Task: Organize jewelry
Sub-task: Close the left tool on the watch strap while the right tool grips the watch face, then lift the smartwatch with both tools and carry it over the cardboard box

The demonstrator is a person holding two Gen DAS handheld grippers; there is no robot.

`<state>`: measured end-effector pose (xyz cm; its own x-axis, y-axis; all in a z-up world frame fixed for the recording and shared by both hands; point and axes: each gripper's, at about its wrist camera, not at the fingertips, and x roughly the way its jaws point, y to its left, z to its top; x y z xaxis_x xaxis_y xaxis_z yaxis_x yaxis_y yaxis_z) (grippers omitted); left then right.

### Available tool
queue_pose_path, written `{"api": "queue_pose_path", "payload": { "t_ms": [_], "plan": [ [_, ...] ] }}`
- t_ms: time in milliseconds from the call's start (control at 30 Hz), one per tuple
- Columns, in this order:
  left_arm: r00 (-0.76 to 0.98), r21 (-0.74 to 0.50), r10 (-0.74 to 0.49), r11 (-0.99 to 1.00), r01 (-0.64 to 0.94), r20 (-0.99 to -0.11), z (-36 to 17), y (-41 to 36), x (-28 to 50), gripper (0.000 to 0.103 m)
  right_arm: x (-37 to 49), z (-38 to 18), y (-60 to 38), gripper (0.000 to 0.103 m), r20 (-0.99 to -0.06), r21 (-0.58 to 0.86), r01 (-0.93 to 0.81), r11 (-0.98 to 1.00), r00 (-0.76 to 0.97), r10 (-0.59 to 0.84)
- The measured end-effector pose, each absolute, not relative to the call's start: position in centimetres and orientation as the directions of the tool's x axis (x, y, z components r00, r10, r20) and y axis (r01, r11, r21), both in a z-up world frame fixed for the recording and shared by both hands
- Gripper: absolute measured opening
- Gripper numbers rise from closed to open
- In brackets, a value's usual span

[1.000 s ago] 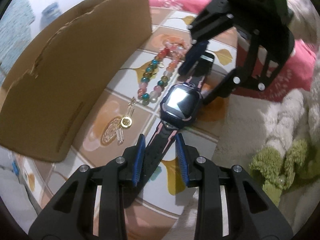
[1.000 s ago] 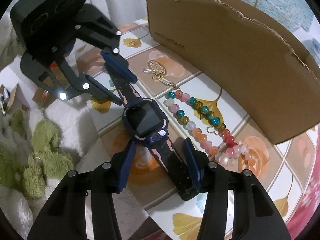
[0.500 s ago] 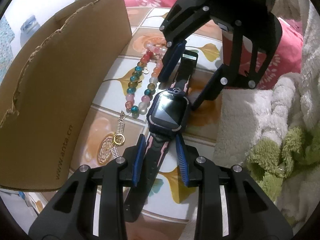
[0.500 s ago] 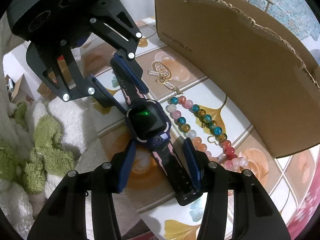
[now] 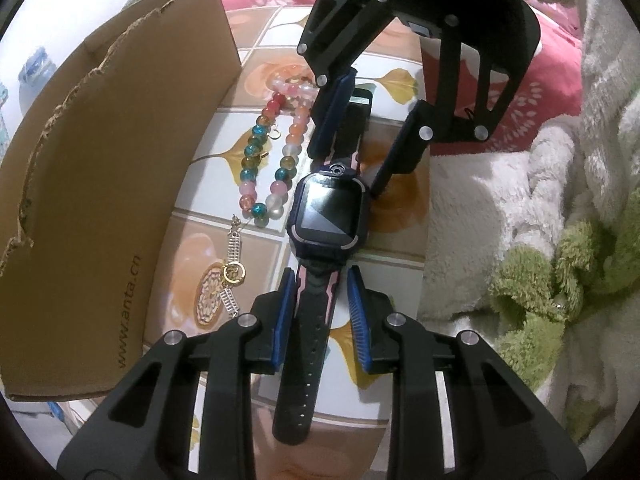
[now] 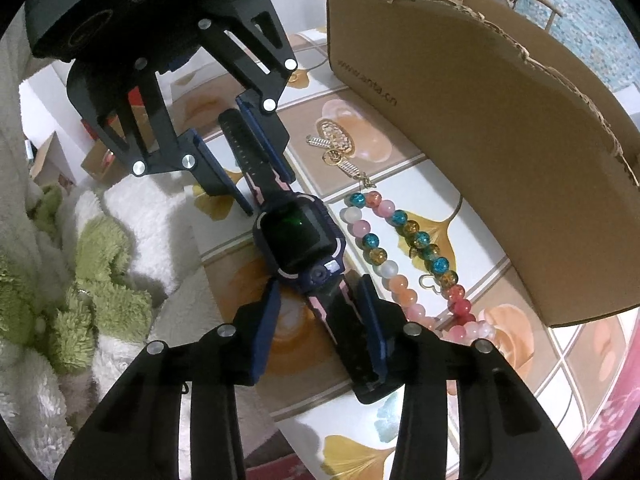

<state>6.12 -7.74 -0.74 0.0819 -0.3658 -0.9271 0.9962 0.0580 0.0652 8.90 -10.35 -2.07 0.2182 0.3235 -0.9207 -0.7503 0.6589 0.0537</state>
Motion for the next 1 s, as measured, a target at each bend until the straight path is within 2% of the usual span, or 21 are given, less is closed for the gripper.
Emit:
{"api": "queue_pose_path", "payload": {
  "t_ms": [33, 133, 567, 833, 1000],
  "plan": [
    [0.092, 0.076, -0.367, 0.059, 0.995, -0.926, -0.7, -7.7, 6.2, 0.021, 8.7, -2.0, -10.3, 0.038, -0.921, 0.047, -0.749, 0.66, 0.224, 0.32],
    [0.139, 0.129, -0.368, 0.05, 0.99, -0.919, -0.5, -7.2, 5.8, 0.021, 8.3, -1.7, -10.2, 0.028, -0.921, 0.028, -0.742, 0.67, 0.241, 0.306],
    [0.267, 0.269, -0.377, 0.047, 0.962, -0.887, 1.6, -7.3, 2.5, 0.021, 4.0, 1.0, -7.8, 0.026, -0.895, -0.138, -0.737, 0.661, 0.378, 0.235],
    [0.418, 0.438, -0.386, 0.04, 0.898, -0.822, 7.8, -7.4, 0.8, 0.02, 1.5, 7.2, -8.1, 0.025, -0.815, -0.285, -0.692, 0.663, 0.54, 0.213],
    [0.536, 0.573, -0.386, 0.024, 0.82, -0.751, 12.4, -7.8, 1.0, 0.021, 0.7, 12.4, -8.0, 0.025, -0.71, -0.448, -0.643, 0.621, 0.678, 0.191]
  ]
}}
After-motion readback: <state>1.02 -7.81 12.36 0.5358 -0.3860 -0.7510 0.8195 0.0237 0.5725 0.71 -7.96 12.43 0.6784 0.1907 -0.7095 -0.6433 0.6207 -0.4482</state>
